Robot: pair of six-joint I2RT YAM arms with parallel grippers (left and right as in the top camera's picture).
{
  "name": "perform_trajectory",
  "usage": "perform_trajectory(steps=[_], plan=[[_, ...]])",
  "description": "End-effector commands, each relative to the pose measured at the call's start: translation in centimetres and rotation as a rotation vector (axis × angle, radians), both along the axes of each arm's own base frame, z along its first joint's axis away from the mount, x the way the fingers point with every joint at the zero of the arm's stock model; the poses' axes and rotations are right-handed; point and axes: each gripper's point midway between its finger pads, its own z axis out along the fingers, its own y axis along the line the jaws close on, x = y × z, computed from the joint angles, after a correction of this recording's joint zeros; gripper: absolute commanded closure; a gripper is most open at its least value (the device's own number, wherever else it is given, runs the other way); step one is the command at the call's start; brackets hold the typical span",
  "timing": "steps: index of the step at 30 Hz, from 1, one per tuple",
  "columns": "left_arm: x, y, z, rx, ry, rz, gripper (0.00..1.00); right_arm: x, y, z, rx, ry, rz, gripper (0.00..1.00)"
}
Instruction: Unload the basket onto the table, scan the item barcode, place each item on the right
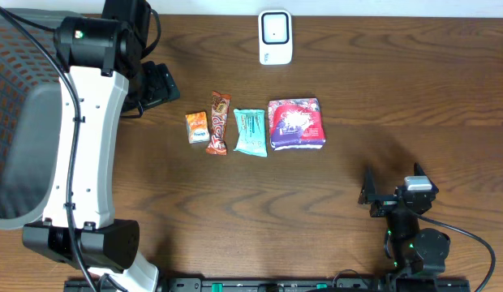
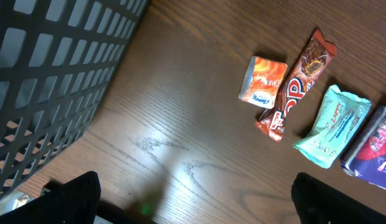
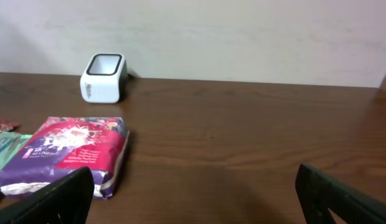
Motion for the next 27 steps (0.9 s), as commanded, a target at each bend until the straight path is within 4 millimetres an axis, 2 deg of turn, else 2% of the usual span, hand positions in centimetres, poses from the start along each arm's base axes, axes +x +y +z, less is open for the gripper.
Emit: perform_trajectory(steps=[1, 3, 6, 9, 11, 14, 16, 19, 23, 27], plan=[[-1.2, 0.2, -0.1, 0.008, 0.045, 0.017, 0.02, -0.3, 2.7, 0.4, 0.156, 0.002, 0.15, 0.01], [-1.2, 0.2, -0.1, 0.008, 0.045, 0.017, 0.02, -1.6, 6.6, 0.6, 0.363, 0.059, 0.37, 0.01], [-1.2, 0.2, -0.1, 0.008, 0.045, 0.017, 0.02, -3.2, 9.3, 1.0, 0.575, 0.152, 0.531, 0.01], [-1.2, 0.2, -0.1, 0.008, 0.045, 0.017, 0.02, -3.0, 9.0, 1.8, 0.689, 0.153, 0.513, 0.01], [-1.2, 0.2, -0.1, 0.008, 0.045, 0.017, 0.02, -2.9, 8.9, 3.3, 0.725, 0.102, 0.519, 0.01], [-1.2, 0.2, -0.1, 0.008, 0.045, 0.017, 0.02, -3.3, 8.5, 7.4, 0.704, -0.073, 0.56, 0.01], [-1.2, 0.2, -0.1, 0.008, 0.045, 0.017, 0.02, -4.1, 7.7, 11.1, 0.665, -0.251, 0.567, 0.01], [-1.2, 0.2, -0.1, 0.008, 0.045, 0.017, 0.03, -4.4, 6.3, 14.4, 0.631, -0.36, 0.501, 0.01], [-1.2, 0.2, -0.1, 0.008, 0.045, 0.017, 0.02, -2.6, 5.4, 15.5, 0.45, -0.281, 0.375, 0.01], [-1.2, 0.2, -0.1, 0.008, 0.045, 0.017, 0.02, 0.7, 4.9, 14.9, 0.341, -0.059, 0.289, 0.01]])
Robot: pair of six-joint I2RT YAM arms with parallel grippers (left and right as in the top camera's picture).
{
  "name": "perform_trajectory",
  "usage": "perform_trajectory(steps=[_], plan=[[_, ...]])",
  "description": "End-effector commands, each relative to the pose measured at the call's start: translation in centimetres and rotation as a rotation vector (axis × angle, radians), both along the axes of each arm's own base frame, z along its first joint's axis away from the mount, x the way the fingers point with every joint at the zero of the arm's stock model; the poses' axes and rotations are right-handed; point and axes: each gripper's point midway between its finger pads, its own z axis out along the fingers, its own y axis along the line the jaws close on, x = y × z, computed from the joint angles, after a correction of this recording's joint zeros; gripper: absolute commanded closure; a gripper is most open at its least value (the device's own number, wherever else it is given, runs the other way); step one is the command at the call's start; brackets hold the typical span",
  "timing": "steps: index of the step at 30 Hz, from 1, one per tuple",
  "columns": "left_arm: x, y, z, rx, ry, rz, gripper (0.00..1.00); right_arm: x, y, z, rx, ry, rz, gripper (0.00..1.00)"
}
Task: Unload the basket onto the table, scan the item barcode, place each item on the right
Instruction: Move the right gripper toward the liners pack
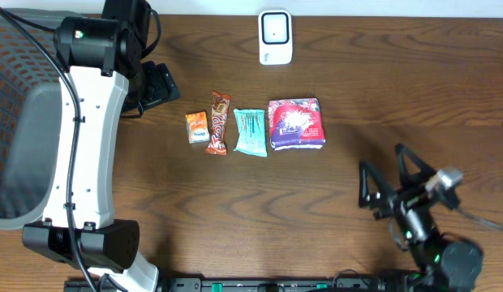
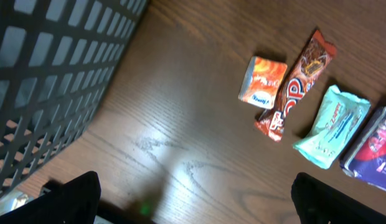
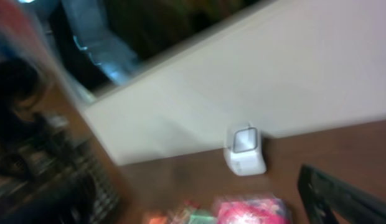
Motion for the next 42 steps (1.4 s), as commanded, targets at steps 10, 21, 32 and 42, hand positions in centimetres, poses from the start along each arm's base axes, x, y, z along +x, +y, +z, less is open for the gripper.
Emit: perform_trajectory(steps=[10, 21, 32, 42], plan=[[-1.2, 0.3, -0.1, 0.009, 0.046, 0.013, 0.02, 9.8, 2.4, -3.3, -0.271, 0.754, 0.303, 0.01], [-1.2, 0.3, -0.1, 0.009, 0.046, 0.013, 0.02, 13.1, 4.9, -10.9, -0.096, 1.065, 0.522, 0.02], [-1.2, 0.3, -0.1, 0.009, 0.046, 0.013, 0.02, 14.4, 4.3, -21.7, -0.173, 1.318, 0.455, 0.14], [-1.2, 0.3, -0.1, 0.009, 0.046, 0.013, 0.02, 15.4, 4.2, -27.3, -0.179, 1.369, 0.462, 0.24]])
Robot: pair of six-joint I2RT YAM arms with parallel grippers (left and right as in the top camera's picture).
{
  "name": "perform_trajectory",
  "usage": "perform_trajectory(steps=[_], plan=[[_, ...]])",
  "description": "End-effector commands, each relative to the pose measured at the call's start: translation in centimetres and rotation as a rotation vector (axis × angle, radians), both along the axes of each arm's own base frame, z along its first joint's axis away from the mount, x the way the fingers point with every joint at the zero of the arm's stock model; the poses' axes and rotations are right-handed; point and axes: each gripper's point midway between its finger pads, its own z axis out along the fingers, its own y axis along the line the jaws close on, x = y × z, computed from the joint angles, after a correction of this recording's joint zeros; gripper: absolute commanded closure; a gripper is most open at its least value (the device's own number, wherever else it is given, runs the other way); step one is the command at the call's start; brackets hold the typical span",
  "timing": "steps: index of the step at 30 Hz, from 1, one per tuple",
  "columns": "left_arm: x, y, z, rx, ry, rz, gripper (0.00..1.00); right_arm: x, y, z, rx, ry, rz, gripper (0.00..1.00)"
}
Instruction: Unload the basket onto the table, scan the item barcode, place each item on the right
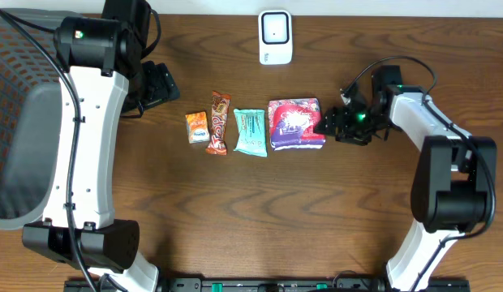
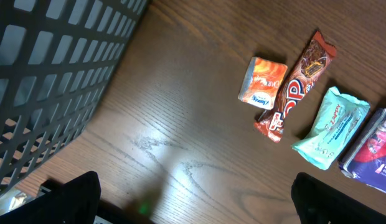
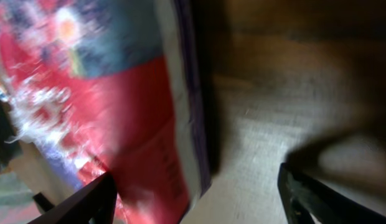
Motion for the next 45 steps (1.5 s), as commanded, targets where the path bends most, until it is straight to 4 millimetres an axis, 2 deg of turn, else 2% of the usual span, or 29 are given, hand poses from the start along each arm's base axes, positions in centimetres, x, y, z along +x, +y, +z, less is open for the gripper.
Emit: perform_trajectory(steps=[1, 3, 7, 10, 11, 12, 14, 17, 20, 22, 25, 27, 29, 34, 36, 39, 42, 45], plan=[[-1.2, 0.2, 0.0, 0.011, 0.047, 0.002, 0.02, 0.7, 0.7, -0.6, 0.039, -0.023, 0.034, 0.26], [-1.2, 0.2, 0.0, 0.011, 0.047, 0.002, 0.02, 0.8, 1.3, -0.6, 0.083, -0.041, 0.059, 0.28], [-1.2, 0.2, 0.0, 0.011, 0.047, 0.002, 0.02, 1.4, 2.4, -0.6, 0.171, -0.071, 0.079, 0.43], [-1.2, 0.2, 0.0, 0.011, 0.047, 0.002, 0.02, 1.5, 2.9, -0.6, 0.209, -0.075, 0.083, 0.69], [-1.2, 0.2, 0.0, 0.011, 0.047, 0.002, 0.02, 1.5, 3.0, -0.5, 0.217, -0.075, 0.084, 0.82], [-1.2, 0.2, 0.0, 0.011, 0.047, 0.002, 0.02, 1.5, 3.0, -0.4, 0.219, -0.077, 0.084, 0.99], [-1.2, 0.2, 0.0, 0.011, 0.047, 0.002, 0.02, 1.5, 3.0, -0.1, 0.225, -0.072, 0.073, 0.99], [-1.2, 0.2, 0.0, 0.011, 0.047, 0.002, 0.02, 2.1, 2.7, 1.4, 0.228, -0.096, 0.057, 0.99], [-1.2, 0.2, 0.0, 0.011, 0.047, 0.002, 0.02, 3.3, 1.6, 4.4, 0.191, -0.151, 0.021, 0.99], [-1.2, 0.2, 0.0, 0.011, 0.047, 0.002, 0.02, 4.1, 0.2, 6.3, 0.099, -0.189, -0.027, 0.99], [-1.2, 0.2, 0.0, 0.011, 0.047, 0.002, 0.02, 4.9, -3.0, 9.7, -0.132, -0.27, -0.132, 0.99], [-1.2, 0.2, 0.0, 0.011, 0.047, 0.002, 0.02, 4.8, -4.9, 11.7, -0.284, -0.323, -0.175, 0.99], [-1.2, 0.2, 0.0, 0.011, 0.047, 0.002, 0.02, 3.5, -9.0, 14.6, -0.599, -0.379, -0.28, 0.99], [-1.2, 0.2, 0.0, 0.011, 0.047, 0.002, 0.02, 1.1, -14.1, 17.3, -1.034, -0.385, -0.43, 0.99], [-1.2, 0.2, 0.0, 0.011, 0.047, 0.002, 0.02, 0.8, -14.7, 17.3, -1.131, -0.385, -0.475, 0.99], [-1.2, 0.2, 0.0, 0.011, 0.047, 0.002, 0.02, 0.7, -14.8, 15.5, -1.241, -0.364, -0.487, 0.99], [-1.2, 0.2, 0.0, 0.011, 0.047, 0.002, 0.02, 1.4, -13.5, 12.8, -1.264, -0.329, -0.416, 0.99], [-1.2, 0.2, 0.0, 0.011, 0.047, 0.002, 0.02, 1.7, -10.7, 9.5, -1.241, -0.293, -0.312, 0.99]])
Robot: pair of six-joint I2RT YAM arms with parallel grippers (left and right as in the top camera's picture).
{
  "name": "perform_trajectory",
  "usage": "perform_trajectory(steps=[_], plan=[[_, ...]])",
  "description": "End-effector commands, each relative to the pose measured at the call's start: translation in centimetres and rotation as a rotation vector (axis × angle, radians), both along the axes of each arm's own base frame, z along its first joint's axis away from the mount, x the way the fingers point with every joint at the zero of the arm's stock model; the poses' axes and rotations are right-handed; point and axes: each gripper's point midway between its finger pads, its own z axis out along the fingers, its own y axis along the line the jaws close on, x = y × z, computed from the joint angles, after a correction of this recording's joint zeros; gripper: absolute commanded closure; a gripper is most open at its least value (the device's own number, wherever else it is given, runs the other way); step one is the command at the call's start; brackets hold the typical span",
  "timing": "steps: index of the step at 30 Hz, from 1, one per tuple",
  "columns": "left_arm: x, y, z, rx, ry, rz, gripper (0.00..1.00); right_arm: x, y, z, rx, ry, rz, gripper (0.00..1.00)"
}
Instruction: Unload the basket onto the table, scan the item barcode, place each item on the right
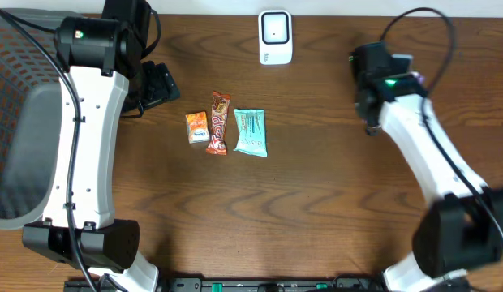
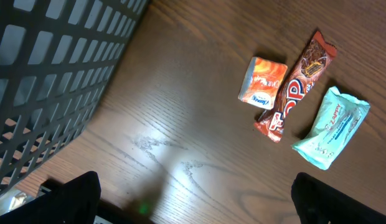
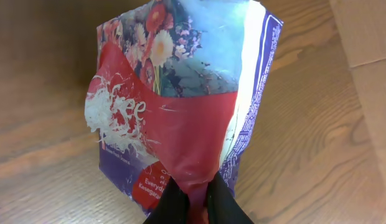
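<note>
The purple and red flowered package (image 3: 180, 118) hangs pinched by one edge in my right gripper (image 3: 194, 202), which is shut on it above the table. In the overhead view the right arm (image 1: 401, 122) hides the package, right of the white scanner (image 1: 275, 36) at the back edge. Still in a row on the table lie the orange packet (image 1: 197, 127), the brown chocolate bar (image 1: 220, 122) and the teal packet (image 1: 251, 131). My left gripper (image 1: 158, 85) hovers open to their left, its fingertips (image 2: 78, 193) at the frame's lower corners, with nothing between them.
A dark mesh basket (image 2: 50, 68) stands at the table's left side, next to the left arm (image 1: 85, 162). A pale beige surface (image 3: 367, 37) shows at the upper right of the right wrist view.
The right gripper was open at the package's right edge on the table; now it is shut on the package and holds it up, further back and right. The left arm has not moved.
The right arm was folded at the front right with its gripper open, then raised there. Later it was at the right edge of the purple package in the row. Now the package is gone from the row and hangs in the shut right gripper near the scanner.
</note>
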Motion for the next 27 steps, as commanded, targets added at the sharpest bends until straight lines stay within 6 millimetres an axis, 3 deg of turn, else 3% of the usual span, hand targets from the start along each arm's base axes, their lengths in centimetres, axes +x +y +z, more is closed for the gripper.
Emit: perform_trajectory(steps=[1, 5, 8, 11, 12, 13, 14, 17, 20, 23, 27], plan=[[-1.2, 0.2, 0.0, 0.011, 0.047, 0.002, 0.02, 0.0, 2.7, -3.3, -0.043, 0.061, 0.043, 0.99], [-1.2, 0.2, 0.0, 0.011, 0.047, 0.002, 0.02, 0.3, 7.5, -6.5, 0.005, 0.106, 0.15, 0.97], [-1.2, 0.2, 0.0, 0.011, 0.047, 0.002, 0.02, 0.4, 11.3, -7.3, 0.062, 0.1, 0.237, 0.48], [-1.2, 0.2, 0.0, 0.011, 0.047, 0.002, 0.02, 1.3, 15.3, -5.1, 0.146, 0.04, 0.309, 0.46], [-1.2, 0.2, 0.0, 0.011, 0.047, 0.002, 0.02, 1.6, 15.8, -4.1, 0.169, 0.025, 0.316, 0.41], [-1.2, 0.2, 0.0, 0.011, 0.047, 0.002, 0.02, 2.2, 16.4, -2.8, 0.201, 0.004, 0.323, 0.36], [-1.2, 0.2, 0.0, 0.011, 0.047, 0.002, 0.02, 3.1, 16.9, -0.2, 0.267, -0.029, 0.326, 0.3], [-1.2, 0.2, 0.0, 0.011, 0.047, 0.002, 0.02, 4.6, 16.4, 3.5, 0.356, -0.054, 0.339, 0.26], [-1.2, 0.2, 0.0, 0.011, 0.047, 0.002, 0.02, 5.5, 15.1, 5.3, 0.446, -0.047, 0.36, 0.14], [-1.2, 0.2, 0.0, 0.011, 0.047, 0.002, 0.02, 5.4, 12.7, 4.9, 0.54, 0.007, 0.358, 0.08], [-1.2, 0.2, 0.0, 0.011, 0.047, 0.002, 0.02, 4.5, 9.4, 2.6, 0.679, 0.102, 0.335, 0.02]])
